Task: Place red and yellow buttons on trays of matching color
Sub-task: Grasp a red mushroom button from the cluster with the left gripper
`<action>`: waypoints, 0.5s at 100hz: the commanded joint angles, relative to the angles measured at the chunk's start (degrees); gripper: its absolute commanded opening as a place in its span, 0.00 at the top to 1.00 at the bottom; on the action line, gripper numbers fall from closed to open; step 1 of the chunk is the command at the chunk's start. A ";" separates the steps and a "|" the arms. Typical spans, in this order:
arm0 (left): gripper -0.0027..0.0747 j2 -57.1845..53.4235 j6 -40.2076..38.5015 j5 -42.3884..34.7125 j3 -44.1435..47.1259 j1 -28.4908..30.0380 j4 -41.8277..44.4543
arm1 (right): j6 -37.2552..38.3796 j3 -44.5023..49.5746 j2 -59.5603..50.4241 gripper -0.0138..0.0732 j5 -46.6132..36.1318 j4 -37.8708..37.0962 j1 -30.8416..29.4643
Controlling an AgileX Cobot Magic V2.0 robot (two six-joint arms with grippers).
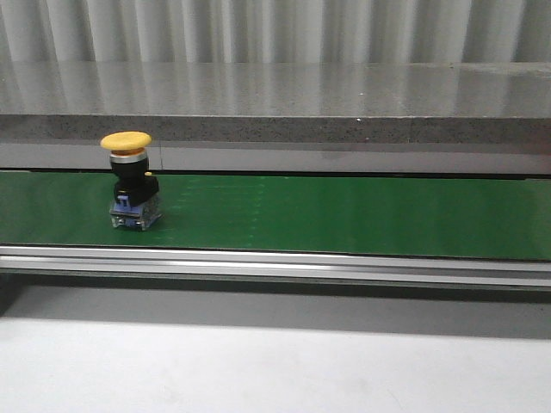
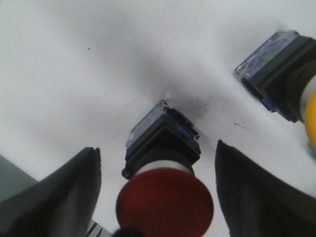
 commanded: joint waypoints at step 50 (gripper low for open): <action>0.81 -10.45 0.90 0.35 -1.30 0.01 -0.52 | -0.24 -1.15 -0.82 0.92 -4.30 -0.76 -0.09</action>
